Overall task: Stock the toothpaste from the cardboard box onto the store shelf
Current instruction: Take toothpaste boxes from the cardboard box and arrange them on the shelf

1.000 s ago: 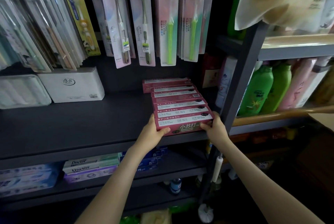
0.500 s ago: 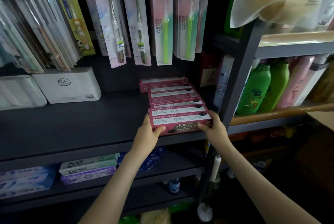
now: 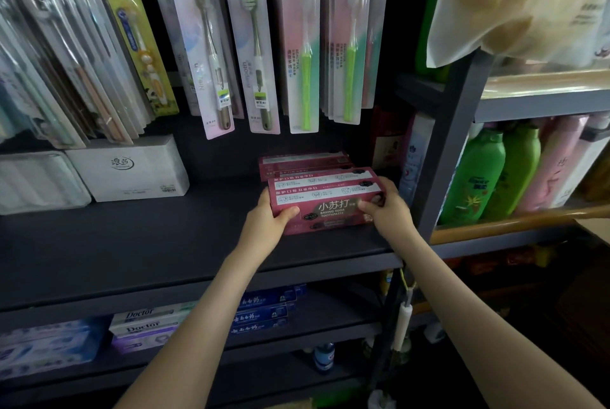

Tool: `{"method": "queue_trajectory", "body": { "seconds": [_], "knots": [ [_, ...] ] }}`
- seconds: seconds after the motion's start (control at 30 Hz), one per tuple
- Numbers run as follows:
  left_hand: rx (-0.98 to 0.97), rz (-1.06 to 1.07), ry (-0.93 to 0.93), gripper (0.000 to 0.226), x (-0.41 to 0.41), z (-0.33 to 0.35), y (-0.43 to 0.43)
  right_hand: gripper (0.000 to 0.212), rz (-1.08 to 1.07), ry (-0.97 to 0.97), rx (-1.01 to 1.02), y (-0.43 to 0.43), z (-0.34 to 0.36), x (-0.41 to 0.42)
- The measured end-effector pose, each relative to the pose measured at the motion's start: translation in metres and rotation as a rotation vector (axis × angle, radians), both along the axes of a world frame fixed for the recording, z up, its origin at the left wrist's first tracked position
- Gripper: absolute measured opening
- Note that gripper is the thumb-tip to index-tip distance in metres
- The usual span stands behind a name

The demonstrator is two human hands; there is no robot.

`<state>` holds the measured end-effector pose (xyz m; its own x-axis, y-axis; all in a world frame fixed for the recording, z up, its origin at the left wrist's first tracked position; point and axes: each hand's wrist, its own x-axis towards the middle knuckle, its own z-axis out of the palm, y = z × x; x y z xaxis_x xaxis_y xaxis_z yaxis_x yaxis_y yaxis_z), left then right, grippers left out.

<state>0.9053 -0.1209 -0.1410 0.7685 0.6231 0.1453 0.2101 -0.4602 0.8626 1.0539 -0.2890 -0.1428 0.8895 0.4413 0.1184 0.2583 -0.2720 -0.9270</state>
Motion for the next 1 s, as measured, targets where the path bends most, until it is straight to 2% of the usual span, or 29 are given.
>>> {"method": "queue_trajectory", "body": {
  "seconds": [0.13,0.43,0.6,0.87,0.93,1.0],
  "knots": [
    [-0.022,-0.005,0.004,0.051,0.025,-0.003,0.021,0.054,0.0,0.068,0.008,0.021,0.003,0.026],
    [-0.002,0.012,-0.005,0.043,0.081,-0.008,0.067,0.051,-0.001,0.017,0.001,0.067,-0.005,0.082],
    [0.008,0.027,-0.029,0.045,0.1,-0.015,0.085,0.051,0.018,-0.056,-0.121,0.086,-0.003,0.102],
    [-0.022,0.045,-0.029,0.047,0.102,-0.016,0.08,0.05,0.019,-0.076,-0.19,0.086,-0.002,0.104],
    [-0.025,0.093,-0.032,0.048,0.096,-0.014,0.073,0.051,-0.011,-0.116,-0.193,0.084,-0.002,0.093],
    [-0.004,0.129,-0.038,0.062,0.085,-0.013,0.059,0.054,-0.045,-0.249,-0.224,0.077,-0.006,0.074]
  ]
}}
